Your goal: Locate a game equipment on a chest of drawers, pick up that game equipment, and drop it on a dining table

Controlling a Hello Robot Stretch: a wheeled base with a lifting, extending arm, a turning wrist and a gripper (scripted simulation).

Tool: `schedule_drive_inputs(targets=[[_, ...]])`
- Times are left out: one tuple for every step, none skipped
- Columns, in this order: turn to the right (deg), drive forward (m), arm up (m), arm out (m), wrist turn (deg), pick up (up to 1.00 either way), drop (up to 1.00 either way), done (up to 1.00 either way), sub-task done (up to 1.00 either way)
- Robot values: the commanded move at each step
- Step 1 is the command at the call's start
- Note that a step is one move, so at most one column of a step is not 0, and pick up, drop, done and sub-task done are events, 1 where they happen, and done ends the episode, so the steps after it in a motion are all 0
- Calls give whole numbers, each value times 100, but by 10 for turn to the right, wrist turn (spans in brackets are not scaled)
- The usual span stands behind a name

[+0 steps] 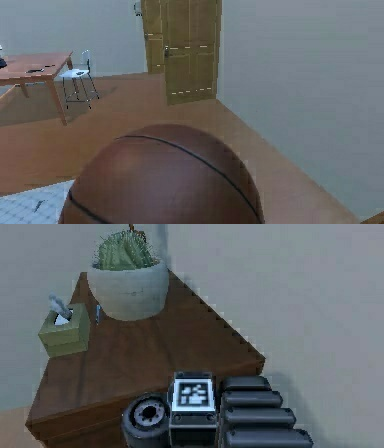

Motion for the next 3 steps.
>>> schedule_drive_inputs(targets=[[-90,0,0,0,0,0,0,0,0],[0,45,0,0,0,0,0,0,0],[-60,0,0,0,0,0,0,0,0]])
